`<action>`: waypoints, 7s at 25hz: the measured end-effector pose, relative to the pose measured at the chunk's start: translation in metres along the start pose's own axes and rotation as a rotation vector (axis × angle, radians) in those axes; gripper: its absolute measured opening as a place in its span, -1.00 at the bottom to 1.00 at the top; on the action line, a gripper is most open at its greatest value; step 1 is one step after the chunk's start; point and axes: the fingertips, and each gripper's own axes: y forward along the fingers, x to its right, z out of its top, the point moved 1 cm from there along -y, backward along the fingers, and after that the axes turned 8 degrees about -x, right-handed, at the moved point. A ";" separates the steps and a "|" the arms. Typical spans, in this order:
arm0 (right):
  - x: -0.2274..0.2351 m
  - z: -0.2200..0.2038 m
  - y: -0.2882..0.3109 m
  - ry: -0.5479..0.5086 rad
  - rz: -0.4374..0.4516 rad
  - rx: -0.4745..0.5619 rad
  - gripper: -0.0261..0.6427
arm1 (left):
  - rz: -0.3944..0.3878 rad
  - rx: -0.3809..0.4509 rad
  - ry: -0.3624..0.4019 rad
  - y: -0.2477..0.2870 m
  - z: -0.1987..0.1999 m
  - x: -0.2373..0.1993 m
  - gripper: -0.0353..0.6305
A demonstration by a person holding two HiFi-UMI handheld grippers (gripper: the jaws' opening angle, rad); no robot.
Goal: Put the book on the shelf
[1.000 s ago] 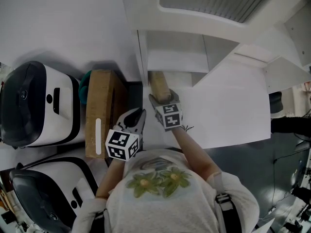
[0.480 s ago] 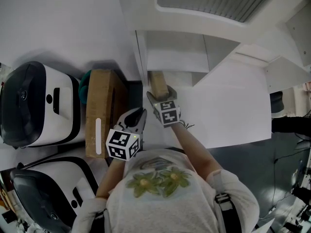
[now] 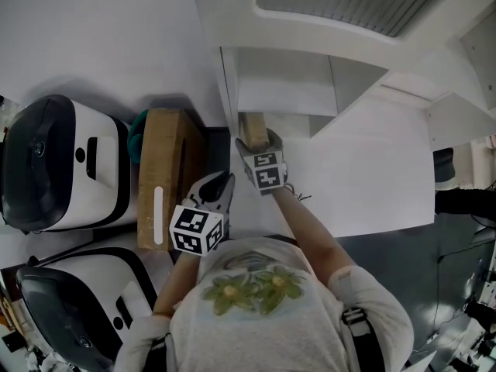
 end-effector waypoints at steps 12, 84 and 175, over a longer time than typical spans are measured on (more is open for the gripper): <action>0.004 -0.026 0.024 -0.035 0.004 -0.130 0.04 | 0.004 -0.001 0.000 0.000 0.000 -0.002 -0.72; 0.003 -0.055 -0.043 -0.228 -0.030 -0.183 -0.76 | 0.002 0.016 0.006 -0.005 0.000 0.006 -0.72; -0.088 -0.019 -0.196 0.283 0.340 0.132 -0.80 | -0.071 0.009 0.058 -0.057 -0.023 0.041 -0.72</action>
